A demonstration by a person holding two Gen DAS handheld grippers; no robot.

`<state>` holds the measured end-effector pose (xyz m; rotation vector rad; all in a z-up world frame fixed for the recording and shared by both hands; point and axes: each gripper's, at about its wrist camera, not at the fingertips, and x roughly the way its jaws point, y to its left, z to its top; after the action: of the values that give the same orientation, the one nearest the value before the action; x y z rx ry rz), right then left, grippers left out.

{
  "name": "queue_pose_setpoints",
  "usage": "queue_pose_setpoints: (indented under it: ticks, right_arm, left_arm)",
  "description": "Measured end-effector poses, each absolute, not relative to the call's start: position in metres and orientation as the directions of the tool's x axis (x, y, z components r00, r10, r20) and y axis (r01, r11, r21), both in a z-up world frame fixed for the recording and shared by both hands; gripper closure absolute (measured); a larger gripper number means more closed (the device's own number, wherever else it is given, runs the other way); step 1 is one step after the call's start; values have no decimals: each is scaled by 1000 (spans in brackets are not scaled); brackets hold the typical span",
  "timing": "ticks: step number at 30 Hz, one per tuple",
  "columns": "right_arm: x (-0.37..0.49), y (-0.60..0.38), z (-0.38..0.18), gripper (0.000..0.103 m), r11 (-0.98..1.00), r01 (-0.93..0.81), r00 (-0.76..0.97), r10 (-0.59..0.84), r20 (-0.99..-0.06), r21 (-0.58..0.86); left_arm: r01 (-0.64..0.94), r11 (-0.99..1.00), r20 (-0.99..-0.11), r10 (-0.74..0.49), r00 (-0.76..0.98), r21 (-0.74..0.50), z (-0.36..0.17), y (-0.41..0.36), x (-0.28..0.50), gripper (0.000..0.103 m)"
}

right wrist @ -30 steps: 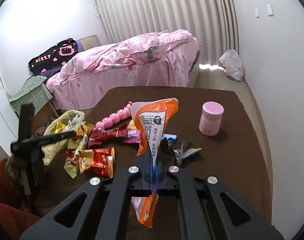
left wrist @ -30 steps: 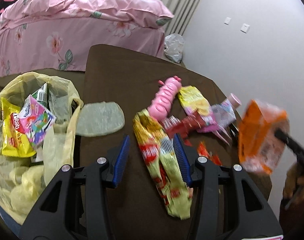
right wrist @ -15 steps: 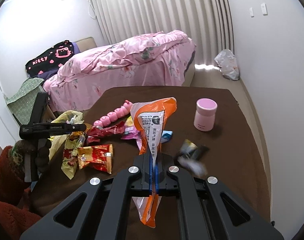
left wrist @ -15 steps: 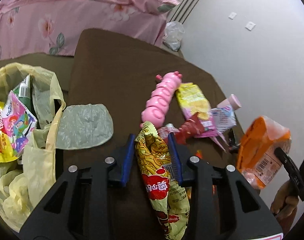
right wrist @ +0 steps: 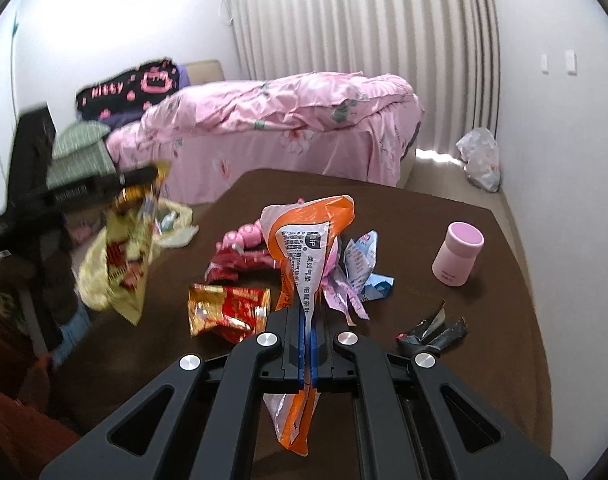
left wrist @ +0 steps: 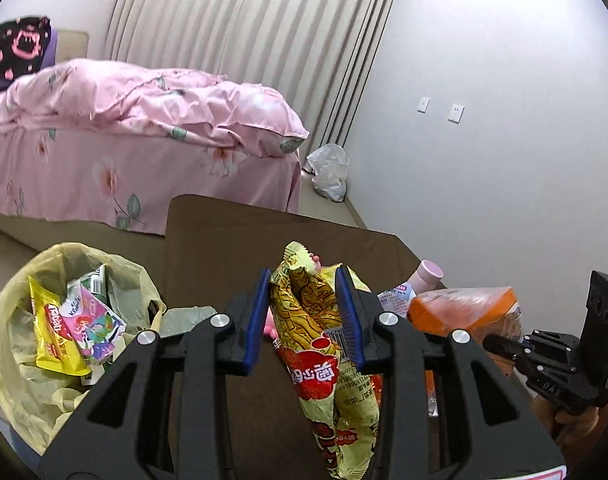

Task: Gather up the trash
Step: 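Grasp the yellow-red chip bag with the left tool while the right tool grasps the orange bag, then carry the chip bag and orange bag over the yellow bag and release both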

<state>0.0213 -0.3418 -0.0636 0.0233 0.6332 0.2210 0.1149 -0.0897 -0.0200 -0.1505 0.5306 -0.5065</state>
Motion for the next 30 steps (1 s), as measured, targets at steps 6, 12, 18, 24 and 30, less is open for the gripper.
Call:
queue_pose_setpoints:
  ticks: [6,12,18,24,30]
  right_arm:
    - [16,-347,-67,98,962,-225,737,271,-619,154]
    - [18,-345,-54,61,968,-229,746,240,-621,100]
    - [49,-342,-53,61,964,-237,706,254,-661,118]
    - [61,-340,-76,61,961,-229,639,266,-721,153]
    - [26,-352,-96,61,969,-168,650,248,-718,182]
  left_arm:
    - [443,865,-472,-501,725,-237,-28,-95,104,71]
    - [457,855,-469,-517,716,-245,-26,-95,98,71]
    - [458,855,-468,-517,717,-244,-26,-91,95,71]
    - [429,867,-479,-499,722,-255,-32,-80,97,71]
    - [398,873,-510,-488,708,-283,-42,-71,103,71]
